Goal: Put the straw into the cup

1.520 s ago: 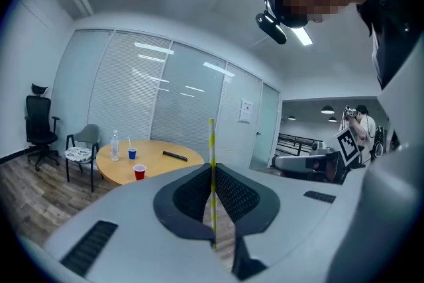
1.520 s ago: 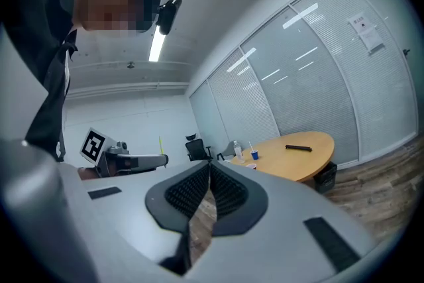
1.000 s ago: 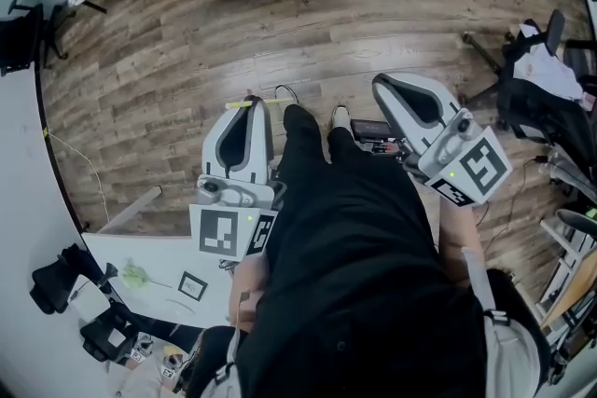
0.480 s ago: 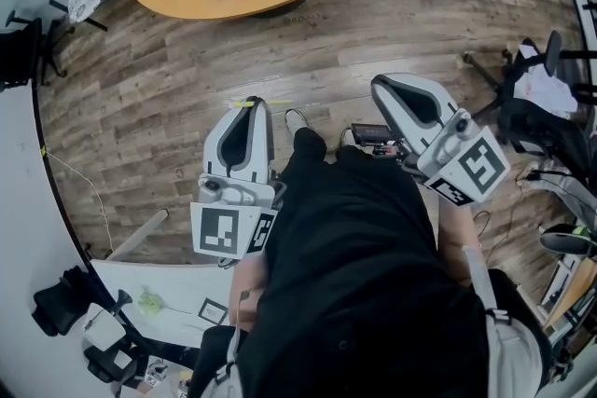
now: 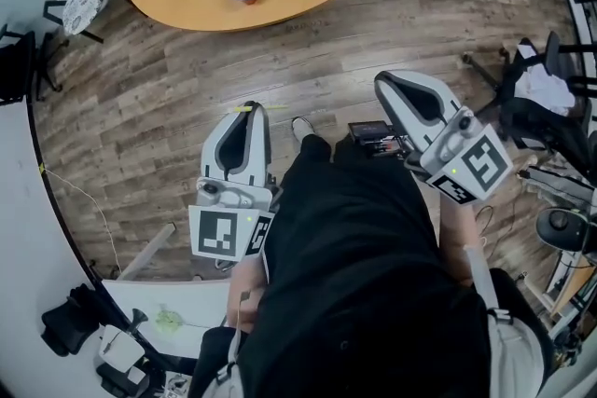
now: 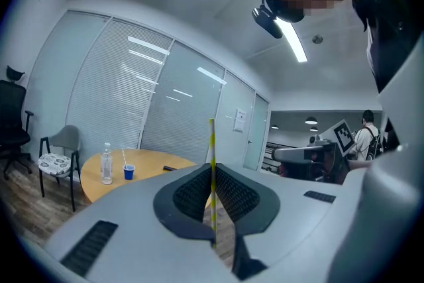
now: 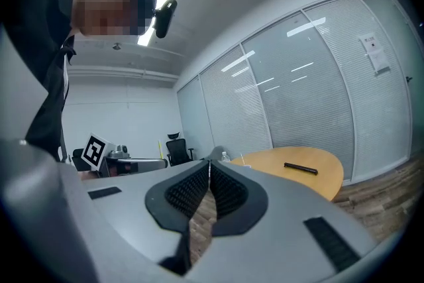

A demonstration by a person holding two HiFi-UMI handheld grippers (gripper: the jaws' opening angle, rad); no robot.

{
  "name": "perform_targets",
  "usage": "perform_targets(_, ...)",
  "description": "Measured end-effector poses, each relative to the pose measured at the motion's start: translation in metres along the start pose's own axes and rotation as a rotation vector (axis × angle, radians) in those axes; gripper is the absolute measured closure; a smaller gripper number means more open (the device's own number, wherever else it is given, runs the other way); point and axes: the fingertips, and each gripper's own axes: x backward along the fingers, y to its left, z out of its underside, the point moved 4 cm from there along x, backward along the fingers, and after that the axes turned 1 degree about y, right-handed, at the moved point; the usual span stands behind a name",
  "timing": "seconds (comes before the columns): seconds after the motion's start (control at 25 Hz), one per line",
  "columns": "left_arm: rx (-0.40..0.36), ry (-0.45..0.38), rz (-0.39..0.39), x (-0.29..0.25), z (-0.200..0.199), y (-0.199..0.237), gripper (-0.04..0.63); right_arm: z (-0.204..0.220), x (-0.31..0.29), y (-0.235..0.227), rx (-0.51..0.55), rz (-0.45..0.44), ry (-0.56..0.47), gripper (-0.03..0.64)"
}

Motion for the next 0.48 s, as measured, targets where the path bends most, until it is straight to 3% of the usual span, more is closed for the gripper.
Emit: perform_targets(0.48, 0.002, 0.047, 0.027, -0.023, 0.004, 0.025, 0.565, 0.002, -0.015, -0.013, -0.031, 0.041, 0.006, 0.598)
